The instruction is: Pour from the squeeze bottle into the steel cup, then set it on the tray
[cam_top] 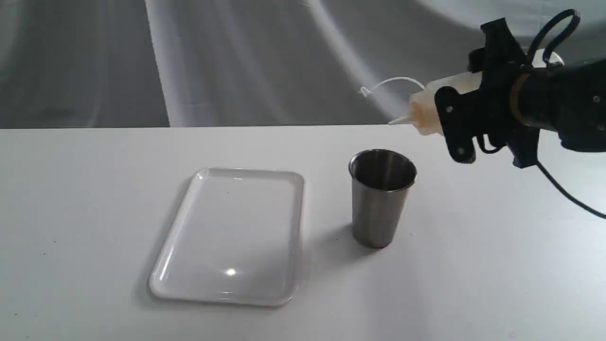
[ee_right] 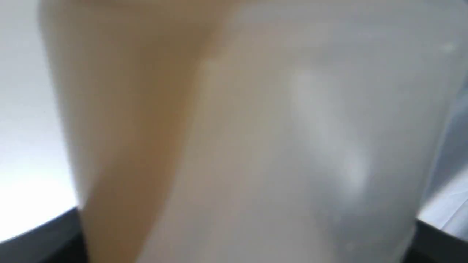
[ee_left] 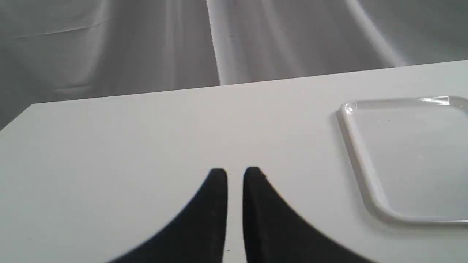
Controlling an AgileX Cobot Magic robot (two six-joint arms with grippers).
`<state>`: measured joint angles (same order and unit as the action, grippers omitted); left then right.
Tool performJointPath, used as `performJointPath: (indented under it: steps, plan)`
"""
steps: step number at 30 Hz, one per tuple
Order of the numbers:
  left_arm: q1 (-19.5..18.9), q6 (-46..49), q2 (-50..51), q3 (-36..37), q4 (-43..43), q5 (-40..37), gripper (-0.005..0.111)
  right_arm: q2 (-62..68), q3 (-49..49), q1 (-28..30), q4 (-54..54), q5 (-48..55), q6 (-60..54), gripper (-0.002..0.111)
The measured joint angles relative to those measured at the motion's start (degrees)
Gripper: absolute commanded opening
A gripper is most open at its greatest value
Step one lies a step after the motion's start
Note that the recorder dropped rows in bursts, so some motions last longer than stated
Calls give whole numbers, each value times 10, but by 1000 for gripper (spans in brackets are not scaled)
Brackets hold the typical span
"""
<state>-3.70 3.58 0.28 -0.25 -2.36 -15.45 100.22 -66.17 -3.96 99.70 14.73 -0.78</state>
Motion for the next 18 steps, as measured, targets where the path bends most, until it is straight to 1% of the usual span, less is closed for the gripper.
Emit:
performJointPath:
  steps: [5, 11, 18]
  plan:
    - [0, 0, 0, 0, 0, 0, 8, 0, 0, 0, -1, 0, 72, 43]
    - [0, 0, 0, 0, 0, 0, 8, 0, 0, 0, -1, 2, 184, 43]
    - [0, 0, 0, 0, 0, 0, 8, 0, 0, 0, -17, 4, 257, 43]
